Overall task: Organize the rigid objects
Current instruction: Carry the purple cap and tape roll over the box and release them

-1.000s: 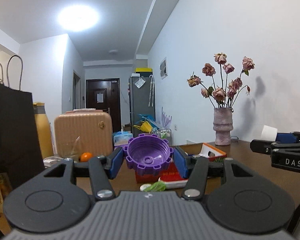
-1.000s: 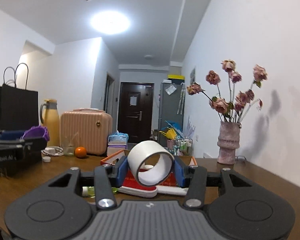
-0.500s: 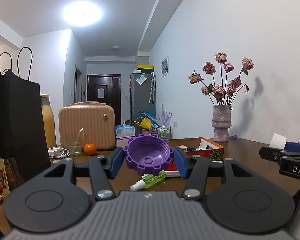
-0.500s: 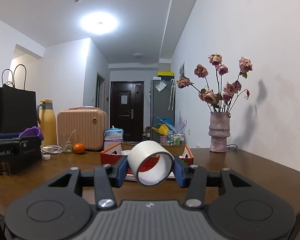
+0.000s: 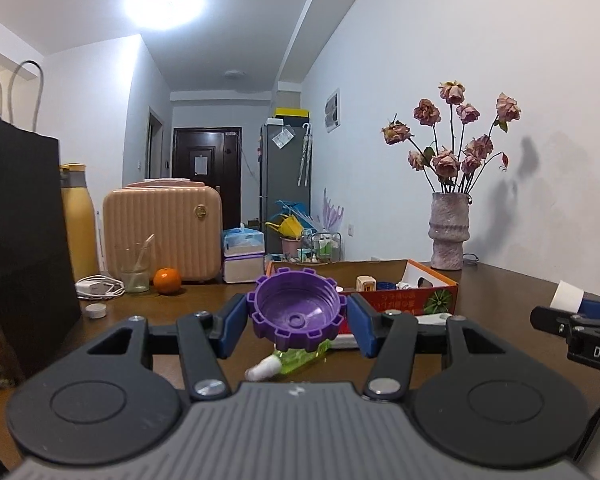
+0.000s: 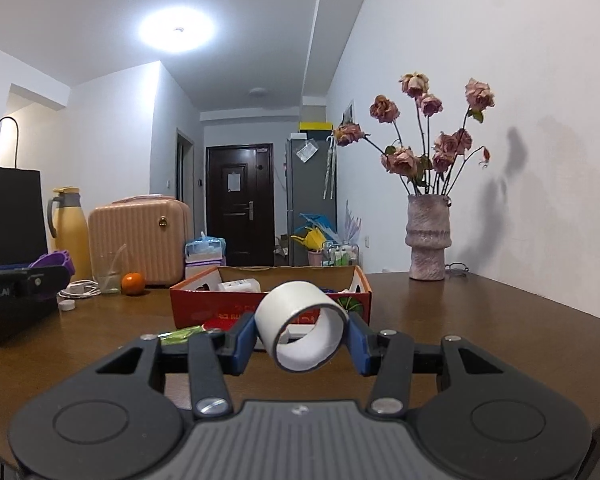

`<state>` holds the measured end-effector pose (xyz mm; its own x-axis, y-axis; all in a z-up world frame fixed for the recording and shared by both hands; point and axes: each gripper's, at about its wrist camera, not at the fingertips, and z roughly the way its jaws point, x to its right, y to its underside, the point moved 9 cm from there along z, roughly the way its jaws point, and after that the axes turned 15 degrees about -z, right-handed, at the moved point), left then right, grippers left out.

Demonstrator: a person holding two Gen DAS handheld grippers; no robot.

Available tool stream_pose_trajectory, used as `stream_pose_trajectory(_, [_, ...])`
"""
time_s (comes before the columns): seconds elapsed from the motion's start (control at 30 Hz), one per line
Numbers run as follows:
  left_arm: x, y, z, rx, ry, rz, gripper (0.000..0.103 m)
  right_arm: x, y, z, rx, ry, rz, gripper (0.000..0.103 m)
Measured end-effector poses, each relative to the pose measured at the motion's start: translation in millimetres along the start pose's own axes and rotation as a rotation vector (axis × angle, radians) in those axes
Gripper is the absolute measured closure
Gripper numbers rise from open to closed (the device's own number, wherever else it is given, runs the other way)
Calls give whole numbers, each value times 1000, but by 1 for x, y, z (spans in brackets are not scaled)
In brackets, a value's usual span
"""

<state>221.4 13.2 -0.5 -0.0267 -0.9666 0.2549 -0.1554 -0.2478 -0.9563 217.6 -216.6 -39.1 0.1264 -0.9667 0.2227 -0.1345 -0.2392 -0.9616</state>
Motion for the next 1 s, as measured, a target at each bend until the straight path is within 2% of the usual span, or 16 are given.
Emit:
stream_pose_trajectory(0.2, [5, -23, 57, -44, 33, -20, 48, 11, -31, 47, 22, -66, -25, 56])
stream_pose_trajectory(0.33, [10, -42, 116, -116, 70, -8, 48, 21, -60, 96, 30, -140, -57, 56])
stream_pose_trajectory(0.47, [18, -63, 181, -173, 86, 19, 48, 34, -83, 158, -16, -214, -48, 56])
stream_pose_trajectory(0.6, [27, -71, 255, -295, 106, 18, 48, 41, -102, 240, -142, -286, -52, 56])
stream_pose_trajectory(0.7, [20, -60, 319, -428, 62, -12, 48, 37, -103, 304, -259, -332, -82, 56])
stream_pose_trajectory(0.8, [12, -39, 369, -557, 48, -32, 48, 22, -88, 361, -379, -393, -83, 56])
stream_pose_trajectory(0.9, [1, -23, 400, -586, 1, 19, 47, 3, -62, 408, -506, -443, -108, 56])
stream_pose_trajectory(1.0, [-7, -5, 423, -670, -23, 26, 47, -12, -40, 442, -611, -450, -181, 56])
